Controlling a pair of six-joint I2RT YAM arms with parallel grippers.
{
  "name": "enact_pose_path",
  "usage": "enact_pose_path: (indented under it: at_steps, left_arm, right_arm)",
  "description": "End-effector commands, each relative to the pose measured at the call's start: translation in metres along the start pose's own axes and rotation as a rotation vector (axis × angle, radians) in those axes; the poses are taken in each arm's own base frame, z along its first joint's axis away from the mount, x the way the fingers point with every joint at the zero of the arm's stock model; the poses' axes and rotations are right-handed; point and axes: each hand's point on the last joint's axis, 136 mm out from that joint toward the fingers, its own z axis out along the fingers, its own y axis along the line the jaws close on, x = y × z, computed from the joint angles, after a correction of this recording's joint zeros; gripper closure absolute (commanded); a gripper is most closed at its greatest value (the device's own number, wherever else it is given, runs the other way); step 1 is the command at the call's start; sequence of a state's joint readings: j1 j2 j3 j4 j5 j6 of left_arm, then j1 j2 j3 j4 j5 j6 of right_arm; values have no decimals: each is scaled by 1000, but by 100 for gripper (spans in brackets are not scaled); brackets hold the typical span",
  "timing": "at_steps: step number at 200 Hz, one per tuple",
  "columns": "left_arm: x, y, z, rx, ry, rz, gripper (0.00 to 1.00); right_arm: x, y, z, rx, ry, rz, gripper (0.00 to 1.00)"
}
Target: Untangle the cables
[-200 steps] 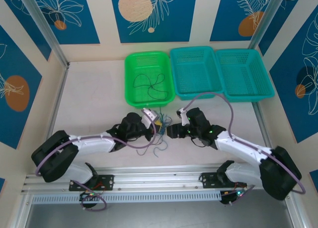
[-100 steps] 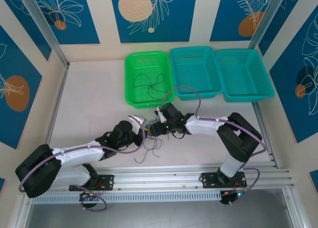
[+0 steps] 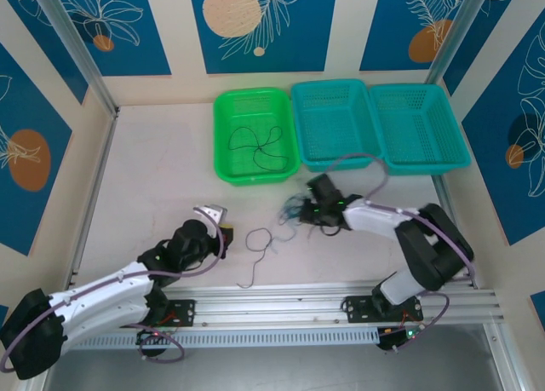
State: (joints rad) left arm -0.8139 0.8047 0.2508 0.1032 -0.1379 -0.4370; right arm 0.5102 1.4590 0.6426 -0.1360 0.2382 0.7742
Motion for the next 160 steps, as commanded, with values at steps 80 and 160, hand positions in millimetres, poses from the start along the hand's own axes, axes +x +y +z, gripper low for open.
enact_pose_path:
  at_steps: [80,160]
  left_arm:
    - [-32,-100,6,499,-37,149,70]
    - [-41,-208,84,668,-182,375,41]
  right_arm:
    - [-32,-24,-66,-56,-148,83,100]
    - [-39,-18,-74,-82,-163,94,100]
